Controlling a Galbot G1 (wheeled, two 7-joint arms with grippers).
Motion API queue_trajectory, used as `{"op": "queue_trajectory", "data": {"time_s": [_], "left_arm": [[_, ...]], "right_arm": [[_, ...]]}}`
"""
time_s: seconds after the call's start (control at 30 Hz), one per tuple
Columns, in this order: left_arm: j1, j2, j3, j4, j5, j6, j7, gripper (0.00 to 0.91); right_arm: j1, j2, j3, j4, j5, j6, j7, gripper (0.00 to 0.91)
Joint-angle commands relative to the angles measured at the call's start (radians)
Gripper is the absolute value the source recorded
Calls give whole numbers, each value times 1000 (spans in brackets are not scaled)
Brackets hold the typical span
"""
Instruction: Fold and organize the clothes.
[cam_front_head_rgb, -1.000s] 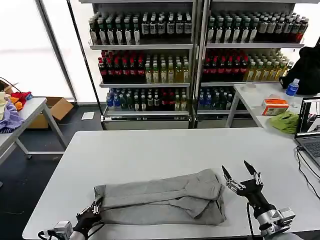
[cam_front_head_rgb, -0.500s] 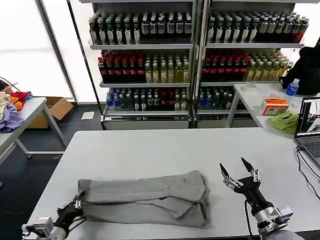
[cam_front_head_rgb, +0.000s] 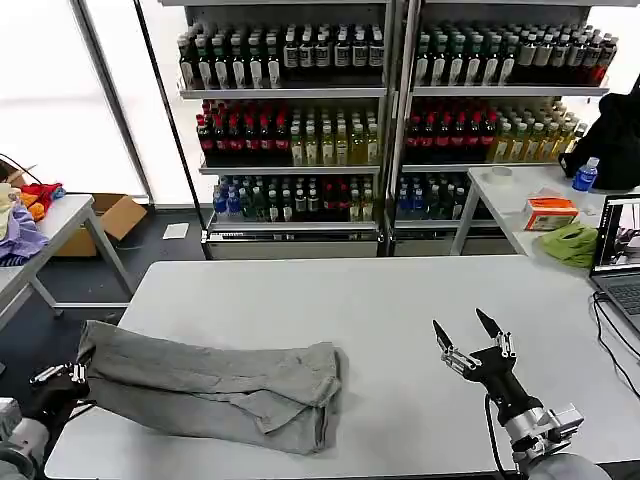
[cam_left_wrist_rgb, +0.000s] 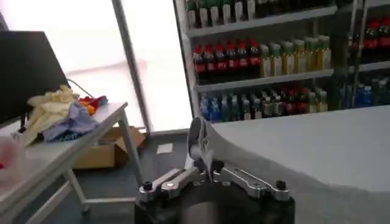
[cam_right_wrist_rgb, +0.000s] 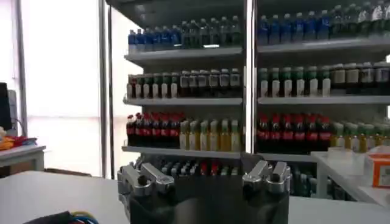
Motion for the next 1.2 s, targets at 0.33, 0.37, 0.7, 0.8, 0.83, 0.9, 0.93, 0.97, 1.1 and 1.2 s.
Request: {"op": "queue_trajectory", "data": {"time_s": [0.33,0.37,0.7,0.8,0.83,0.9,0.93,0.97,1.1,1.2], "left_arm": [[-102,3,167,-241,-438,93,-243,30],[-114,-11,193,-238,-457,92,-250,30],[-162,-113,543,-196,-359,87,-282,30],[-179,-136,616,-166,-368,69,-281,30],[-191,-146,627,-153,-370,57,-258,20],[-210,-166,634,-119,-385,54,-251,30],[-225,-180,640,-100,-387,51,-262,30],[-237,-188,644,-82,-394,48,-260,30],[-278,-215,664,-44,-437,37,-262,30],[-293,-252,677,-32,-439,34,-277,30]], "right_arm": [[-68,35,27,83,-2,-13,16,907],[-71,38,35,84,3,-15,18,907],[-91,50,64,99,-5,-25,19,907],[-101,50,73,99,-22,-19,14,907],[-102,53,77,96,-29,-14,12,907],[-105,57,80,95,-30,-14,11,907],[-108,59,80,98,-29,-14,11,907],[-112,59,79,103,-29,-15,11,907],[-125,59,69,92,-46,-13,10,907],[-121,63,68,76,-60,-13,14,907]]}}
